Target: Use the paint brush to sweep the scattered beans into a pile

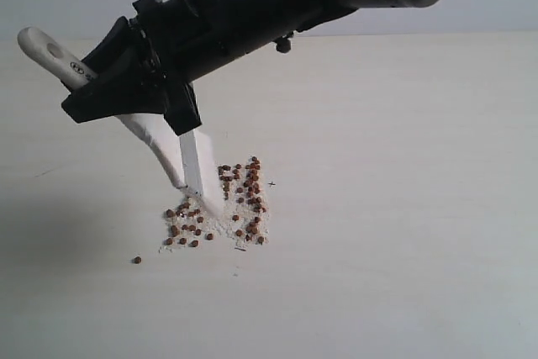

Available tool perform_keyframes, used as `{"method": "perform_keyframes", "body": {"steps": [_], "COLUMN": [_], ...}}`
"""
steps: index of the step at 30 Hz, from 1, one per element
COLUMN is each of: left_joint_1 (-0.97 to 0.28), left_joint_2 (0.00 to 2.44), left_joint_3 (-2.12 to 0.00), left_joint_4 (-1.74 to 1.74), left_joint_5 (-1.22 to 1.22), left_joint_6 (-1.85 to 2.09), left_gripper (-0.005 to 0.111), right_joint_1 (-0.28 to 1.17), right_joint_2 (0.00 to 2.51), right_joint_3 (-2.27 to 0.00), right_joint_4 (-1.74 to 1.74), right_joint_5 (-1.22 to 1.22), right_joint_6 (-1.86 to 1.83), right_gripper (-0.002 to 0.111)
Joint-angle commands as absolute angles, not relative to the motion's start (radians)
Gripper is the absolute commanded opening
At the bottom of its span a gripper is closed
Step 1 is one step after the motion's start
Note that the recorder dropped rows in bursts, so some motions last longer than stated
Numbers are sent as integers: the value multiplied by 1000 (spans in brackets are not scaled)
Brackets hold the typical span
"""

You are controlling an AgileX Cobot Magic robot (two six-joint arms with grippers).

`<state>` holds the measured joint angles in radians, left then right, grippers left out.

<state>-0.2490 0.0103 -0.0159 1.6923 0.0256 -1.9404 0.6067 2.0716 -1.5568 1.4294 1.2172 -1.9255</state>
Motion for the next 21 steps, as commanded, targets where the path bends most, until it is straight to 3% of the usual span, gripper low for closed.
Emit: {"method": "perform_keyframes", "body": {"steps": [1,21], "left_joint_1": [-254,-254], "left_joint_2": [12,12], "left_joint_3": [-13,-13], "left_joint_4": [1693,1693], "left_joint_5": [25,25], "left_joint_6": [-1941,-1941], "left_gripper": [0,0], "right_joint_1": [605,739], "right_joint_2": [2061,2166], "right_joint_3": [-1461,-1412], "right_joint_4": [1628,1744], "right_joint_5": [1221,1221], "right_joint_6": [-2078,-2108], "right_gripper": [0,0]}}
